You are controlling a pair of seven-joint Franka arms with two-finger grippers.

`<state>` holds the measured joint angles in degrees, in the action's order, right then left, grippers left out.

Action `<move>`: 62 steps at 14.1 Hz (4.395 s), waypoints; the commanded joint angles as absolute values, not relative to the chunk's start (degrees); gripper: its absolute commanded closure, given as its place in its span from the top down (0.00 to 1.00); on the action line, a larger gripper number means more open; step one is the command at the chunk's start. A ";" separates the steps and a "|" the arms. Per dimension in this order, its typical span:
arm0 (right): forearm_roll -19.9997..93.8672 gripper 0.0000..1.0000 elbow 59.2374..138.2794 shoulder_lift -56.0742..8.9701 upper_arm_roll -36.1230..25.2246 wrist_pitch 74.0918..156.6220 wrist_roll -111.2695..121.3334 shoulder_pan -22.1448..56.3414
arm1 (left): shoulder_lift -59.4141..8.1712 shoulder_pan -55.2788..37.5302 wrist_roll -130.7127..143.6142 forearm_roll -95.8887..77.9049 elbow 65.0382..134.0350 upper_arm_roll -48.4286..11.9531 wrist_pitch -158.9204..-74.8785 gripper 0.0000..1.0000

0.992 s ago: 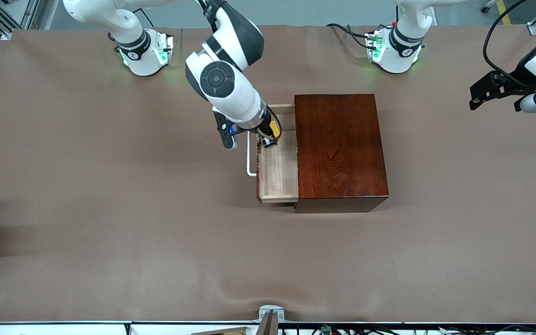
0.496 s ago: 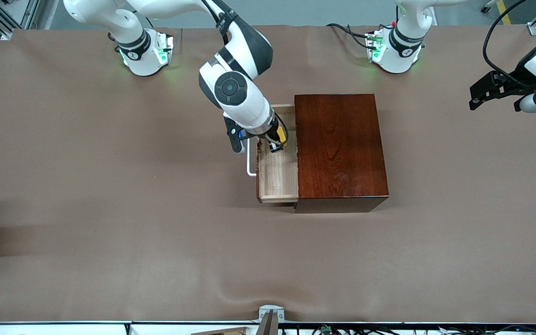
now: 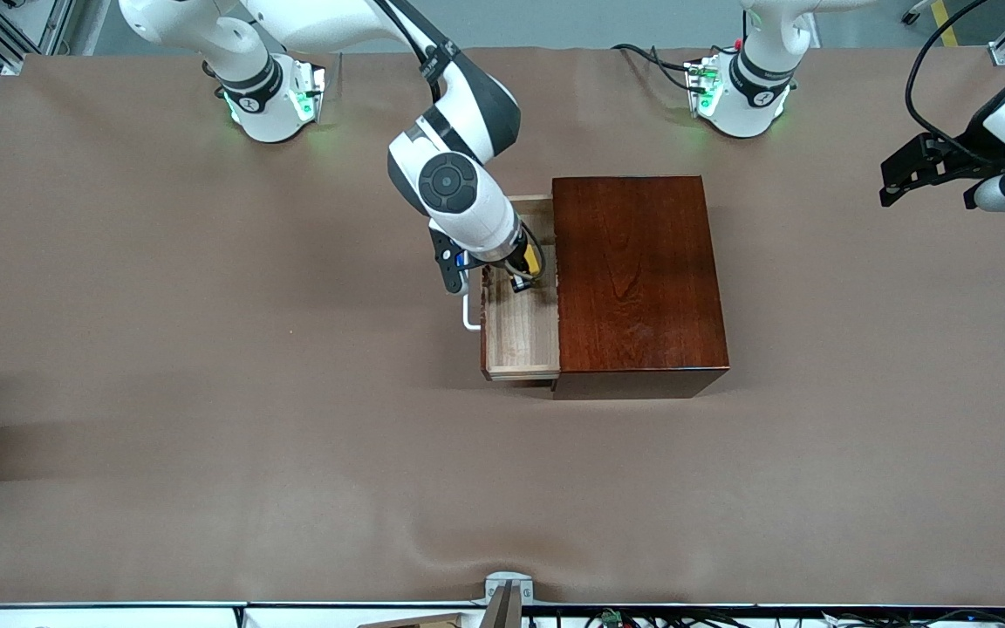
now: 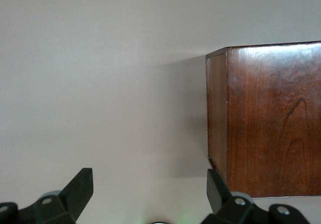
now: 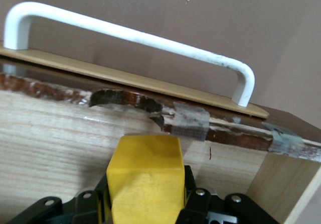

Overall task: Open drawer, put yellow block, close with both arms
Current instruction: 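Lower the cube into the open drawer and open the right gripper, then retract the right gripper while the left gripper reaches the drawer handle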

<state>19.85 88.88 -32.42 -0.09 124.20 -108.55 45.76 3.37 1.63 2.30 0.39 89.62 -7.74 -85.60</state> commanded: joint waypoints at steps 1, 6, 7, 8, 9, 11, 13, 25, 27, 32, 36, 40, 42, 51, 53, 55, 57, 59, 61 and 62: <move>19.95 0.00 88.51 -32.96 -0.97 124.45 -109.60 46.76 | 4.13 2.11 1.23 -0.09 90.35 -8.09 -86.04 1.00; 19.95 1.00 88.33 -32.96 -0.97 124.45 -109.60 46.76 | 4.04 2.11 1.23 -0.17 90.35 -8.09 -86.04 1.00; 19.95 1.00 88.24 -32.96 -0.97 124.37 -109.69 46.67 | 4.04 2.11 1.23 -0.09 90.44 -8.09 -86.13 1.00; 19.95 1.00 88.16 -32.87 -0.97 124.19 -109.77 46.67 | 3.87 2.11 1.23 -0.09 90.44 -8.09 -86.05 1.00; 20.04 1.00 88.15 -32.87 -0.97 124.02 -109.78 46.58 | 3.87 2.02 1.23 -0.09 90.27 -8.09 -86.04 1.00; 20.04 1.00 87.19 -32.43 -0.97 123.58 -109.60 45.88 | 3.87 2.02 1.23 -0.09 90.35 -8.09 -86.04 1.00; 19.95 1.00 85.00 -32.34 -1.14 120.43 -109.43 45.36 | 3.87 2.02 1.23 -0.09 90.35 -8.09 -86.04 1.00; 17.32 1.00 70.40 -29.28 -1.23 93.96 -98.46 31.83 | 3.34 0.27 4.38 -0.70 89.56 -8.52 -86.13 1.00; 17.14 1.00 70.31 -28.13 -1.23 92.12 -95.55 29.81 | 2.73 -0.09 8.42 -0.53 89.47 -10.62 -86.13 1.00; 15.39 1.00 69.61 -24.97 -1.32 88.69 -81.50 24.45 | -1.13 -0.35 18.87 -0.09 86.40 -17.30 -86.13 1.00; 14.68 1.00 69.61 -22.68 -1.32 85.00 -67.27 19.96 | -6.40 -3.76 31.08 -0.26 83.94 -21.35 -86.22 1.00; 14.68 1.00 69.52 -21.19 -1.23 83.06 -59.09 15.65 | -12.64 -10.44 41.20 -0.18 80.08 -21.45 -88.50 1.00; 14.68 1.00 69.52 -20.48 -1.23 82.18 -54.77 13.98 | -14.76 -13.17 45.77 -0.18 79.72 -21.36 -91.83 1.00; 13.45 1.00 69.52 -16.79 -1.23 77.70 -37.98 6.42 | -31.44 -30.22 88.63 2.90 75.86 -19.25 -119.32 1.00; 11.00 1.00 69.52 -15.82 -1.23 76.91 -33.34 5.80 | -35.66 -34.78 95.94 5.00 73.57 -16.81 -126.70 1.00; 8.27 1.00 69.52 -14.77 -1.32 76.38 -28.67 5.54 | -38.74 -41.10 102.89 5.36 71.64 -10.84 -132.95 1.00; 8.09 1.00 69.61 -13.98 -1.32 76.38 -24.54 4.05 | -41.30 -47.52 107.82 5.27 71.02 -4.25 -137.26 1.00; 7.30 1.00 69.61 -13.71 -1.32 76.38 -19.27 2.56 | -43.67 -49.91 114.14 5.19 70.84 -2.11 -140.52 1.00; 5.02 1.00 69.78 -12.22 -1.23 76.46 -14.09 1.85 | -47.00 -52.19 121.08 5.36 70.40 -0.28 -141.77 1.00; 4.75 1.00 70.13 -11.78 -1.58 76.38 -12.15 1.24 | -48.24 -54.30 123.11 5.27 69.36 2.00 -142.03 1.00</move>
<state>6.45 69.20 -13.84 -2.25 76.91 -16.11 2.69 -44.50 -51.20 117.25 4.12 72.88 -1.46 -140.22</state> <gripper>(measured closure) 0.000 0.000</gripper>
